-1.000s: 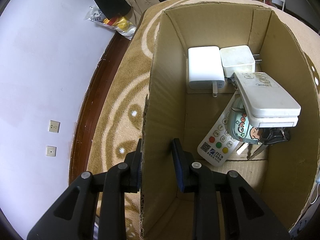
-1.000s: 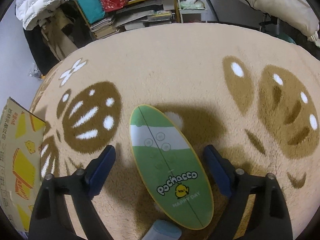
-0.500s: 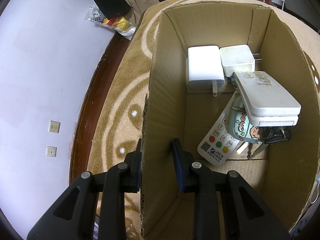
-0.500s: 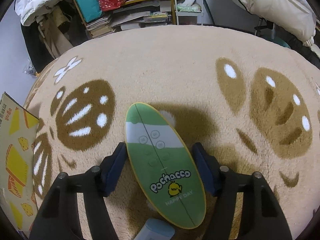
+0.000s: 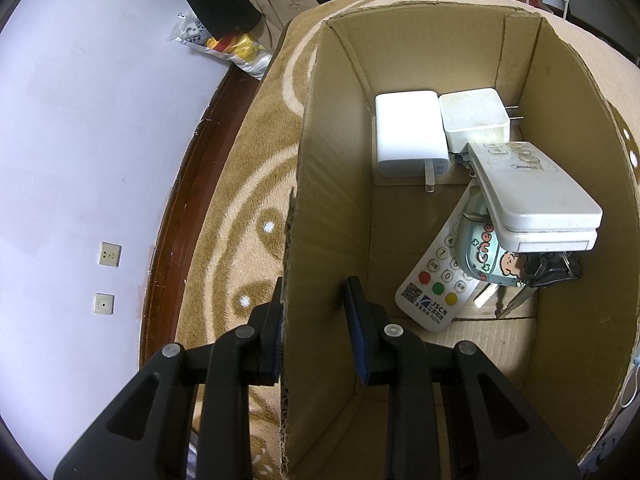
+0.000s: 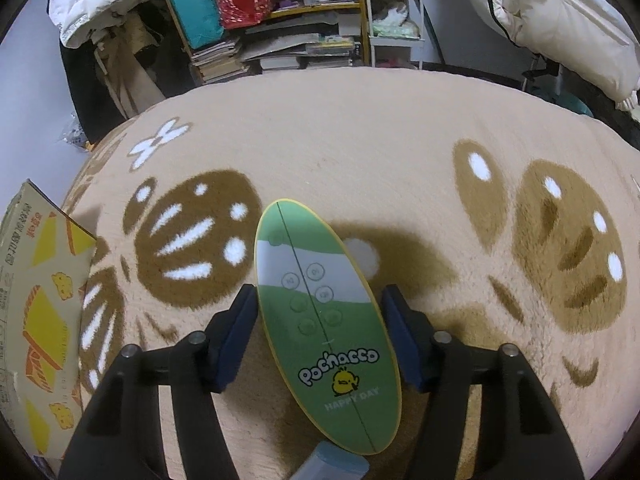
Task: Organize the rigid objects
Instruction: 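Return the right tool to the rug and grasp the green Pochacco fan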
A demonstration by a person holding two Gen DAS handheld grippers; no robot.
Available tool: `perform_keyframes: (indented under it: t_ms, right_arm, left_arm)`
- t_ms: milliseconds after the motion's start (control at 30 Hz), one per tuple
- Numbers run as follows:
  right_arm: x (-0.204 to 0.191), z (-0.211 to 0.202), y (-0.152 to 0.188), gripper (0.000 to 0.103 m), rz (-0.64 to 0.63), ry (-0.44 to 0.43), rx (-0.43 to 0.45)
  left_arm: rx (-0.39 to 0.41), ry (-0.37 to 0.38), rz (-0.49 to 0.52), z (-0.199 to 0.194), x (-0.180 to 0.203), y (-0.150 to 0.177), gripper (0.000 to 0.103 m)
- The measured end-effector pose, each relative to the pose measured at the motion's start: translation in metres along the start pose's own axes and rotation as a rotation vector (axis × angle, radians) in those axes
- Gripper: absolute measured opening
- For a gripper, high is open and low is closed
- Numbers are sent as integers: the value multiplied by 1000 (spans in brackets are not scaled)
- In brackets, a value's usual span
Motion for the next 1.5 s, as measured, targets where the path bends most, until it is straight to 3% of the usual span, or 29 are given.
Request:
perform_keyframes:
  t_ms: [567,600,667,800,1000,1067,1133,1200,1433,1500]
  right_arm:
    - [-32,-36,-20,61,-27,-107,94]
    - [-36,-40,-22,51,-33,-114,103]
    - [-43,-45,-26,19,-48,-117,114]
    - [-58,-48,-27,11,-77,-140,110]
    - [-68,-41,-18,11,-109,-139,88]
    - [-71,-41,-19,12,-128,-134,91]
    - [-73,-39,-21,22,-127,-133,89]
    - [-73,-37,-25,53,-112,-142,91]
    - [-76,-16,-37,61,-115,-133,73]
    - [-75,-9,-39,69,-116,-125,62]
  left_arm:
    - [-2,-4,3,-2,2,-2,27]
    - [-2,-4,3,-2,1,-2,27]
    - [-2,-4,4,-2,1,-2,27]
    - [-2,-6,5,-2,2,-2,27]
    - [-2,-6,4,-2,3,-2,27]
    - [-2,-6,6,-2,3,-2,27]
    - [-2,-6,5,-2,4,-2,27]
    - [-2,-5,4,-2,4,-2,27]
    - [-3,-7,5,-2,4,-2,27]
    - [-4,-5,5,-2,5,-2,27]
Point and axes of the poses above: each gripper's, at about its wrist camera, not at the fingertips, and z roughly the way its jaws point, x to its right, y to its underside, the point moved 5 cm from there along z, roughly the way its jaws point, and after that the axes turned 14 degrees about y, right-handed, at the moved point
